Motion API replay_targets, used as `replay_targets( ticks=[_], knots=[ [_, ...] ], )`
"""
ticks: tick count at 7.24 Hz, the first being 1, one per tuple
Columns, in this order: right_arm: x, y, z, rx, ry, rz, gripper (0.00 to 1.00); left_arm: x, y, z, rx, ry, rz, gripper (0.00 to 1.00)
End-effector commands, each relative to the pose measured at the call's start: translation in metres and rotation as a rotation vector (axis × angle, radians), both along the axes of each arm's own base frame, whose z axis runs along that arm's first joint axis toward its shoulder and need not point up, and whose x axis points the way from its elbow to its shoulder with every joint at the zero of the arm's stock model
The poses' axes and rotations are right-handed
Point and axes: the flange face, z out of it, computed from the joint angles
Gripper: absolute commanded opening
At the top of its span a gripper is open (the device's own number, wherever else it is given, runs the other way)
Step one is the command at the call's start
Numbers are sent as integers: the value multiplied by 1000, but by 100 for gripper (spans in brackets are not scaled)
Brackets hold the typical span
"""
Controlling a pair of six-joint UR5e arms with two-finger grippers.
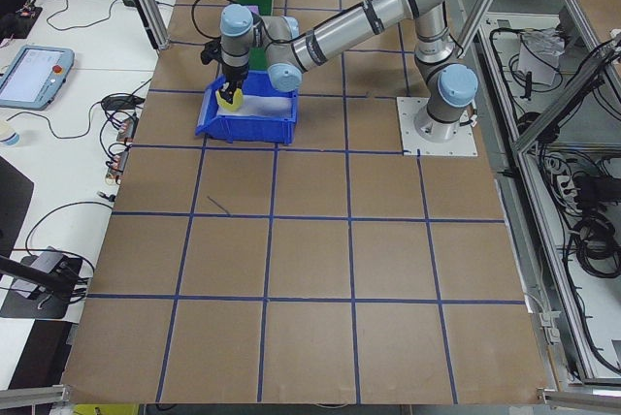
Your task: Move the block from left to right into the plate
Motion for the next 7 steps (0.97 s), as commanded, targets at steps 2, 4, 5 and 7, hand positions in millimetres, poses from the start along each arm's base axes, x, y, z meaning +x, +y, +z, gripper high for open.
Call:
replay_targets(
  ticks=[2, 4, 5, 7],
  knots=[
    [-13, -25, -18, -42, 0, -86, 100, -79, 12, 70, -97, 16, -13, 51],
    [0, -28, -33, -15, -54, -114, 100, -156, 26, 76, -86, 100, 113, 51],
    [1, -30, -31, -24, -54, -109, 100, -162, 26, 63, -56, 114, 157, 51],
    [3, -30, -41, -6, -65, -112, 100, -182, 17, 9, 6, 110, 145, 51]
  ],
)
